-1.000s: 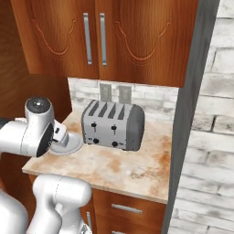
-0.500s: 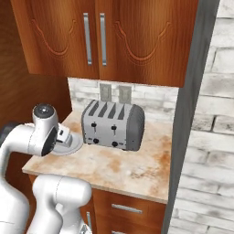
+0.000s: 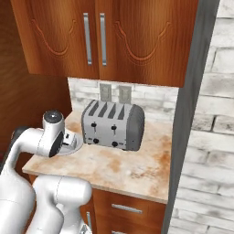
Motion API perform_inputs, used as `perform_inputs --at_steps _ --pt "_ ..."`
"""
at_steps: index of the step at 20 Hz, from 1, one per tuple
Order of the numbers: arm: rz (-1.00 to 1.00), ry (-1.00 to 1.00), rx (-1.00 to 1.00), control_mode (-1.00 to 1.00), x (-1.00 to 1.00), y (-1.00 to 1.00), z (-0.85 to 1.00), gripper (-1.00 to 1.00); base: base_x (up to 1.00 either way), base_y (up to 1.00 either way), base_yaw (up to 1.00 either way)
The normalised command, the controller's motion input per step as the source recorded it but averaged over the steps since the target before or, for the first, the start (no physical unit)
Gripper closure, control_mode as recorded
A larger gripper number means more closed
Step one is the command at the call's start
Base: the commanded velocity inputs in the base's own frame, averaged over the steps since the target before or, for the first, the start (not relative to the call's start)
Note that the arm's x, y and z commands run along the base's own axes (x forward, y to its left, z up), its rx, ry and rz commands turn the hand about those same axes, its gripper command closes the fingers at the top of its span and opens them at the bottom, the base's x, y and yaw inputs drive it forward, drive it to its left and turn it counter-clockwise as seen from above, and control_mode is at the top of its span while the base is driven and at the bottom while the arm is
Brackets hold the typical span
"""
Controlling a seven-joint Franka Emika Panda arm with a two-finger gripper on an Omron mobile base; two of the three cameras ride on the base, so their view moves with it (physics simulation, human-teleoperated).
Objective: Take the fish from the oven and place it on the plate on the counter.
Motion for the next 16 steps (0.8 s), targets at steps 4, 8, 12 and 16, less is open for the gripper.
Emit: perform_inputs --at_steps 4,8,12,16 --pt "0.0 0.05 -0.02 -1.0 0.46 0.08 -0.24 1.0 0.0 0.0 0.0" --pt "0.0 0.04 -0.02 -1.0 0.35 0.13 -0.21 1.0 0.0 0.0 0.0" --pt "0.0 0.06 -0.06 -1.0 0.42 0.25 -0.33 1.0 0.0 0.0 0.0" --pt "0.0 0.02 -0.01 -1.0 0.4 0.03 -0.24 1.0 0.0 0.0 0.0"
